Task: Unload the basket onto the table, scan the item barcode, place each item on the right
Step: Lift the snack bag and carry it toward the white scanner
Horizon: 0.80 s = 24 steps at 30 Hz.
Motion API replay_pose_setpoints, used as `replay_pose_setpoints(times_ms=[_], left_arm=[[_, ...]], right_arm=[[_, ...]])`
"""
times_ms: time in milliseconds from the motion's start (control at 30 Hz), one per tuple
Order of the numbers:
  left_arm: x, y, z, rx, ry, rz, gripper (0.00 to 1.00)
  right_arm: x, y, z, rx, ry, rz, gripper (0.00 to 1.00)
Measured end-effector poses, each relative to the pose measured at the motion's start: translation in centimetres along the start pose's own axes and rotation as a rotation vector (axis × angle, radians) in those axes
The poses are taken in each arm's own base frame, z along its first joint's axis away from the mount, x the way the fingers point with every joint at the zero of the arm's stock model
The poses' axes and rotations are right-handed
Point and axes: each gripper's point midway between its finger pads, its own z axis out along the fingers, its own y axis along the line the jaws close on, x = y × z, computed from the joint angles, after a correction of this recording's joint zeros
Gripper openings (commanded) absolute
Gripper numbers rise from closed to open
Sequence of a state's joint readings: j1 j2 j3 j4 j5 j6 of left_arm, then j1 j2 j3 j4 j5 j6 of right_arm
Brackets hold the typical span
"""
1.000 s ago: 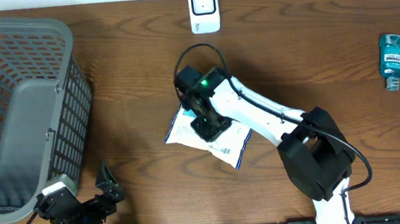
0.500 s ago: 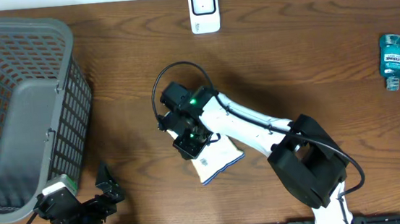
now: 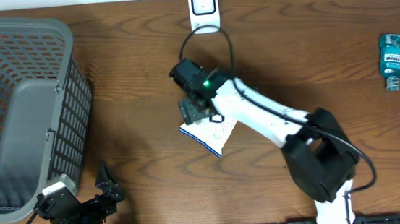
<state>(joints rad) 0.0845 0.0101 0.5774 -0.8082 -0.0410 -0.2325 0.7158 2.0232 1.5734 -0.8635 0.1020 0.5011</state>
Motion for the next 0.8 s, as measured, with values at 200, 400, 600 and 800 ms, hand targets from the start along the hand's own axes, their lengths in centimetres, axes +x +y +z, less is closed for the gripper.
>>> replay_pose_setpoints(times_ms=[200, 400, 600, 800], left_arm=[[0.0, 0.0, 0.0, 0.000, 0.000, 0.000, 0.98], [0.0, 0.0, 0.0, 0.001, 0.000, 0.000, 0.98], [0.0, 0.0, 0.0, 0.000, 0.000, 0.000, 0.98], [0.0, 0.0, 0.0, 0.000, 0.000, 0.000, 0.98]], right_arm=[[-0.7, -6.5, -4.4, 0.063, 0.014, 0.479, 0.99], [0.0, -6.9, -0.5, 0.035, -0.016, 0.638, 0.99], [4.1, -7.5, 4.1, 0.019, 0.038, 0.733, 0.99], [3.2, -7.7, 4.4, -0.037, -0.035, 0.780, 0.72]])
